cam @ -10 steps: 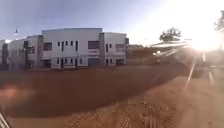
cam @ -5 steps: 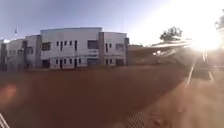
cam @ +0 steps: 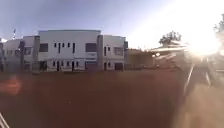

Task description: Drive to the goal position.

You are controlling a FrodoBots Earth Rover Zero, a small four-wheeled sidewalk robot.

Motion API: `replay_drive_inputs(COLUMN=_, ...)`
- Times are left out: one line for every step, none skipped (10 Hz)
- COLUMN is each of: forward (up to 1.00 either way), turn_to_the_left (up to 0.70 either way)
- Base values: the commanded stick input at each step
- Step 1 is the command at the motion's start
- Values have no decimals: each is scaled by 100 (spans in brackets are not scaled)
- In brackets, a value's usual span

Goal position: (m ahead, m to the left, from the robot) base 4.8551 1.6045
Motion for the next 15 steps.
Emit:
replay_drive_inputs(forward=100, turn_to_the_left=0)
replay_drive_inputs(forward=100, turn_to_the_left=-13)
replay_drive_inputs(forward=100, turn_to_the_left=-26)
replay_drive_inputs(forward=100, turn_to_the_left=-27)
replay_drive_inputs(forward=100, turn_to_the_left=-27)
replay_drive_inputs(forward=0, turn_to_the_left=0)
replay_drive_inputs(forward=0, turn_to_the_left=0)
replay_drive_inputs(forward=0, turn_to_the_left=0)
replay_drive_inputs(forward=0, turn_to_the_left=0)
replay_drive_inputs(forward=0, turn_to_the_left=0)
replay_drive_inputs(forward=0, turn_to_the_left=0)
replay_drive_inputs(forward=0, turn_to_the_left=0)
replay_drive_inputs(forward=0, turn_to_the_left=0)
replay_drive_inputs(forward=0, turn_to_the_left=0)
replay_drive_inputs(forward=100, turn_to_the_left=0)
